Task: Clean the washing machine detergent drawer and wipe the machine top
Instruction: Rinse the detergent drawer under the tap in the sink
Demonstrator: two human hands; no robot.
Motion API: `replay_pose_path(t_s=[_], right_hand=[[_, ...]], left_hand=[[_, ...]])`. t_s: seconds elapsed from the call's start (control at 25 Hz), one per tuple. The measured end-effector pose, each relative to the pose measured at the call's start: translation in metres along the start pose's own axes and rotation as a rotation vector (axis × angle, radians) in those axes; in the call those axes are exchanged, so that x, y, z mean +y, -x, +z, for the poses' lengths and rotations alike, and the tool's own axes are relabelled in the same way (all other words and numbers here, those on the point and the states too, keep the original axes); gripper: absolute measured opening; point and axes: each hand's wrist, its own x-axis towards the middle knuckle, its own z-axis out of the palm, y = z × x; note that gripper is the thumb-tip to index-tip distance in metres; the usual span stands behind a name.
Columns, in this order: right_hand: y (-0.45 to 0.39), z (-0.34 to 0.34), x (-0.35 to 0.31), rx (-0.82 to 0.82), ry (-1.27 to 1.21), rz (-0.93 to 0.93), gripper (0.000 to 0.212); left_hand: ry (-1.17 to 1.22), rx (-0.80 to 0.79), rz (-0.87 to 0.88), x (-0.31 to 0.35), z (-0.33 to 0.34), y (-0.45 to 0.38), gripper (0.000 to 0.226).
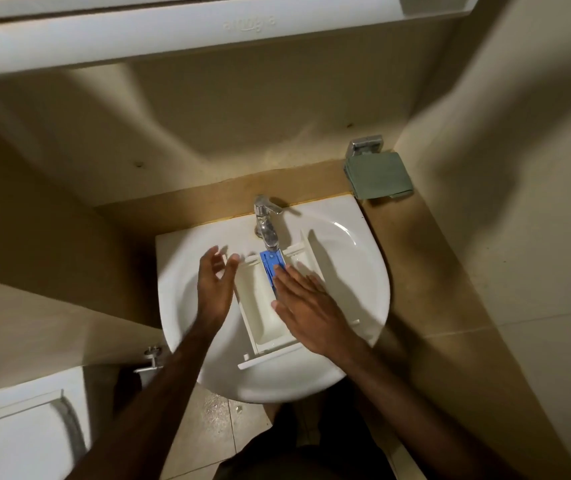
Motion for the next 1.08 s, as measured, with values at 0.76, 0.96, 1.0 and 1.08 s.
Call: replay_pose_path(t_s=[0.76,0.96,1.0,1.08], right_hand=[[0.01,0.017,-0.012,-0.126,0.155,0.104,0.077],[0.006,0.022,-0.014,-0.136,0.12,0.156,0.078],[0.008,0.021,-0.013,-0.138,0.128,0.142,0.077],[0.001,0.015,-0.009,-0.152,0.13,0.138,0.075]], left_hand=[[0.141,-0.255,-0.145,-0.015,0.017,0.025,0.073],[0.137,-0.274,-0.142,-0.015,0.017,0.027,0.075],[0.136,-0.264,-0.141,-0.016,0.017,0.026,0.075],[0.129,-0.253,-0.132,-0.015,0.018,0.025,0.074]])
